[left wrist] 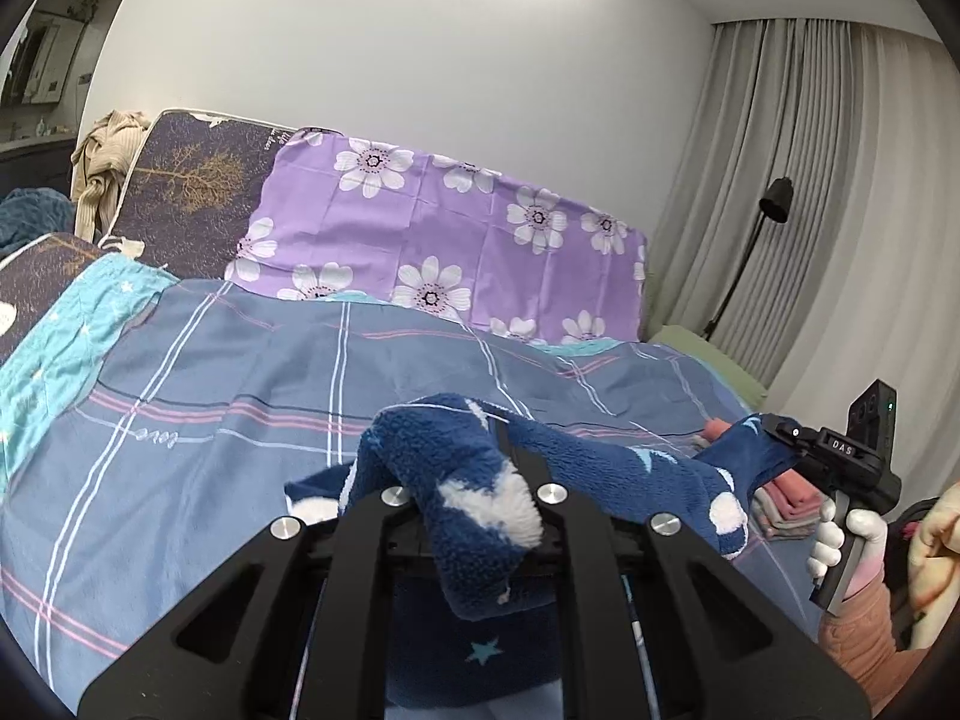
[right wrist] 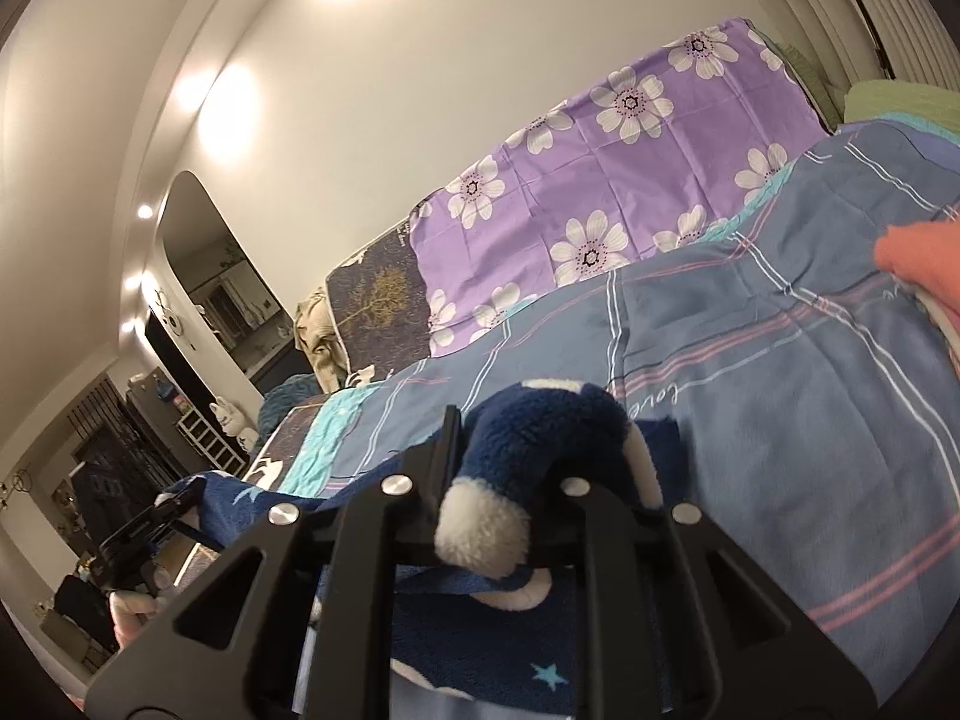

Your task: Fold small clothes

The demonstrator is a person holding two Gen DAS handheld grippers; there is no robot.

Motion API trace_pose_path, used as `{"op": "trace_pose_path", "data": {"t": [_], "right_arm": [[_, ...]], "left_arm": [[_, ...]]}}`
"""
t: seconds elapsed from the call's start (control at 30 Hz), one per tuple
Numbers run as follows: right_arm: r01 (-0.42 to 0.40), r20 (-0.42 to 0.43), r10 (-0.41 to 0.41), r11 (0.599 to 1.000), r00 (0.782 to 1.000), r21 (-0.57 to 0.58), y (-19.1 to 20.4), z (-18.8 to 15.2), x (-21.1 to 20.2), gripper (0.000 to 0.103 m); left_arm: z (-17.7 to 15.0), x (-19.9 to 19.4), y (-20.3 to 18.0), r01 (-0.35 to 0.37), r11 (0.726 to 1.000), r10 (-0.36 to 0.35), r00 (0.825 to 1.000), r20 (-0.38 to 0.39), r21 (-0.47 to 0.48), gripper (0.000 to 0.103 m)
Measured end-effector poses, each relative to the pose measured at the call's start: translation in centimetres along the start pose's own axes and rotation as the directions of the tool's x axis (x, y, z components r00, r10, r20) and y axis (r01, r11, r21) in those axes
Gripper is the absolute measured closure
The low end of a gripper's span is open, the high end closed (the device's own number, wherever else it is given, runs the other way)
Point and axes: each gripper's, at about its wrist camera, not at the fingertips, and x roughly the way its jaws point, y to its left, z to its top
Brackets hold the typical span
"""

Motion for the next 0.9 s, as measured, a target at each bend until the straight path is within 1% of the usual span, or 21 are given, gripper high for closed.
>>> {"op": "trace_pose_path", "data": {"t": [0.1,0.2,0.33,0.37,0.4,0.43,0.5,0.53,0.57,0.6,0.67,0.7,0.73,0.8,0.87,0.9], "right_arm": [[0.007,-0.009,-0.007,1.000,1.000,-0.005,-0.3,0.9,1.9,0.086],[0.031,-0.030,-0.031,1.000,0.999,0.001,-1.3,1.7,4.7,0.086],[0.099,-0.102,-0.095,0.995,0.990,0.032,-3.9,1.6,9.7,0.086],[0.121,-0.125,-0.115,0.992,0.985,0.039,-4.7,1.3,11.0,0.086],[0.142,-0.153,-0.133,0.989,0.979,0.049,-5.5,0.9,12.3,0.086],[0.169,-0.188,-0.155,0.984,0.970,0.060,-6.7,0.2,13.9,0.086],[0.220,-0.231,-0.201,0.974,0.952,0.062,-8.4,-1.1,16.1,0.086],[0.240,-0.258,-0.216,0.968,0.942,0.068,-9.5,-1.9,17.2,0.087],[0.251,-0.281,-0.219,0.964,0.934,0.084,-10.4,-2.7,18.1,0.087],[0.251,-0.295,-0.211,0.962,0.932,0.104,-11.2,-3.3,18.6,0.087],[0.235,-0.290,-0.195,0.966,0.937,0.111,-11.5,-3.7,18.5,0.087],[0.227,-0.288,-0.188,0.968,0.939,0.106,-11.4,-3.6,18.4,0.086],[0.221,-0.288,-0.184,0.970,0.940,0.101,-11.2,-3.5,18.4,0.084],[0.222,-0.290,-0.188,0.971,0.938,0.087,-10.9,-3.4,18.3,0.084],[0.220,-0.289,-0.190,0.973,0.938,0.076,-10.5,-3.3,18.1,0.083],[0.216,-0.288,-0.187,0.974,0.939,0.072,-10.4,-3.2,18.0,0.081]], "left_arm": [[0.9,2.0,0.7,-0.024,1.000,0.024,1.000,-0.004,0.007,0.093],[1.4,5.0,2.1,-0.050,0.999,0.050,0.998,-0.025,0.004,0.093],[0.5,11.1,5.0,-0.098,0.995,0.096,0.990,-0.102,-0.009,0.093],[0.0,12.7,5.7,-0.112,0.994,0.109,0.986,-0.126,-0.014,0.093],[-1.0,15.2,6.9,-0.129,0.991,0.123,0.978,-0.168,-0.024,0.093],[-1.7,16.5,7.6,-0.139,0.990,0.130,0.973,-0.191,-0.030,0.093],[-3.9,20.0,9.6,-0.175,0.983,0.156,0.954,-0.258,-0.052,0.093],[-4.9,21.2,10.4,-0.185,0.981,0.160,0.945,-0.284,-0.060,0.093],[-6.0,22.4,11.3,-0.198,0.977,0.164,0.933,-0.320,-0.077,0.092],[-6.6,22.9,11.9,-0.196,0.975,0.152,0.929,-0.337,-0.101,0.092],[-6.8,22.7,12.4,-0.177,0.976,0.126,0.936,-0.329,-0.130,0.092],[-6.6,22.4,12.4,-0.169,0.978,0.121,0.940,-0.318,-0.126,0.092],[-6.5,22.2,12.2,-0.166,0.980,0.124,0.941,-0.315,-0.111,0.092],[-6.4,22.2,11.9,-0.171,0.981,0.135,0.939,-0.318,-0.088,0.091],[-6.3,22.1,11.5,-0.170,0.983,0.138,0.939,-0.315,-0.075,0.088],[-6.1,22.0,11.3,-0.163,0.984,0.133,0.941,-0.312,-0.071,0.085]]}}
